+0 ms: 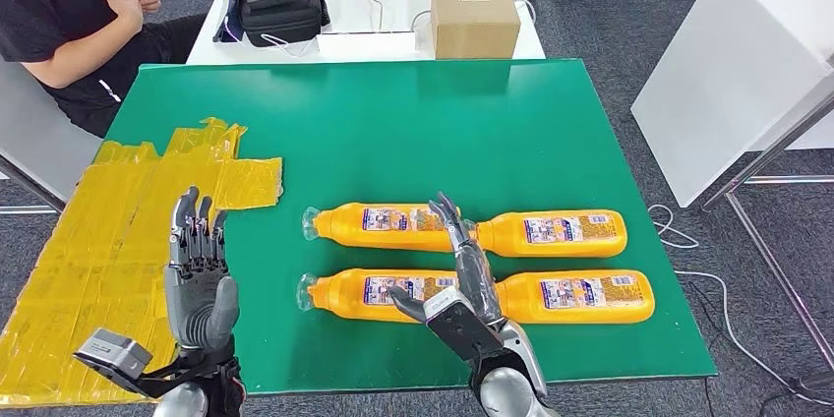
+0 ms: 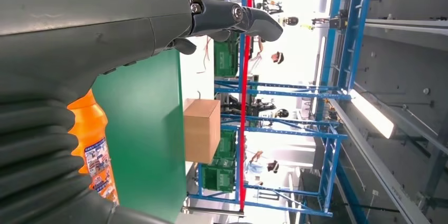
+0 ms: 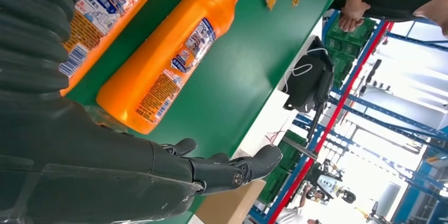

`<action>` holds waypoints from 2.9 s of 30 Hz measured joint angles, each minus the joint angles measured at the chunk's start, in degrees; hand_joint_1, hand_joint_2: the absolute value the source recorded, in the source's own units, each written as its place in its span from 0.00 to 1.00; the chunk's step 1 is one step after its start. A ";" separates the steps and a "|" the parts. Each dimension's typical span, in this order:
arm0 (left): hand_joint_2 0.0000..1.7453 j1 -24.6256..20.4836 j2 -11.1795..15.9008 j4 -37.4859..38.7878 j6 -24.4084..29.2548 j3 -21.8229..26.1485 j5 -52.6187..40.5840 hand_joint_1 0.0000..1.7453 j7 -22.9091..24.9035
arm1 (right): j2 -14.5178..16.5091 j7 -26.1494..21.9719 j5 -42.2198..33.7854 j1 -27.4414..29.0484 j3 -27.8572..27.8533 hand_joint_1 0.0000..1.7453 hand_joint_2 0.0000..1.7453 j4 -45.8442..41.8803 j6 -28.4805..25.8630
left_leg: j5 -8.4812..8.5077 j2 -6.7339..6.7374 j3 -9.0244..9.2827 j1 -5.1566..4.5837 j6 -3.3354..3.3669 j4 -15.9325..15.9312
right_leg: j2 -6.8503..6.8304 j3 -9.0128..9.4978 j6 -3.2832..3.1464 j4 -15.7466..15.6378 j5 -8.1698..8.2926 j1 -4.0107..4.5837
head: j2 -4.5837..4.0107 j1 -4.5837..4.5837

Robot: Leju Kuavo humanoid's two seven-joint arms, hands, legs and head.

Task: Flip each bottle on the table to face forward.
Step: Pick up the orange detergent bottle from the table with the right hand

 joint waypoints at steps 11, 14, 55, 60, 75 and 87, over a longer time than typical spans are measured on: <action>1.00 0.13 -0.17 0.00 -0.04 0.40 -0.11 0.00 -0.02 | -0.21 -0.44 -0.38 0.63 0.00 0.00 1.00 -0.02 0.36 | 0.00 0.00 0.01 0.00 0.00 0.00 | 0.00 0.00 0.00 0.01 0.00 0.00 | 0.00 0.02; 1.00 0.20 -0.19 0.00 0.00 0.48 -0.14 0.00 -0.02 | -0.22 -0.44 -0.39 0.64 0.00 0.00 1.00 -0.02 0.52 | 0.00 0.00 0.01 0.00 0.00 0.00 | 0.00 0.00 0.00 0.00 0.00 0.00 | 0.00 0.02; 0.00 -0.69 -0.49 0.72 -0.86 0.25 0.21 0.00 1.20 | -0.83 -1.71 4.64 0.13 0.04 0.00 0.00 -0.84 -3.13 | 0.00 0.01 0.02 0.00 0.00 0.00 | 0.01 0.00 0.00 0.00 0.00 0.00 | 0.00 0.02; 0.00 -0.22 -0.49 0.79 -0.89 0.26 -0.01 0.00 0.22 | -0.86 -3.02 4.20 1.29 0.04 0.00 0.50 -1.19 -3.45 | 0.00 0.01 0.01 0.00 0.00 0.00 | 0.00 0.00 0.00 0.00 0.00 0.00 | 0.00 0.02; 0.00 0.60 -0.50 0.84 -1.28 0.43 -0.95 0.00 0.22 | -1.56 3.36 8.10 1.82 1.78 0.00 1.00 -2.20 2.07 | 0.00 0.01 0.01 0.00 0.00 0.00 | 0.00 0.01 0.00 0.01 0.00 0.00 | 0.00 0.02; 0.00 0.45 -0.62 0.81 -0.89 0.57 -1.07 0.00 1.46 | -4.48 12.64 15.80 -2.03 5.23 0.00 1.00 -1.41 4.73 | 0.00 0.00 0.00 0.00 0.00 0.00 | 0.00 0.00 0.00 0.00 0.00 0.00 | 0.00 0.01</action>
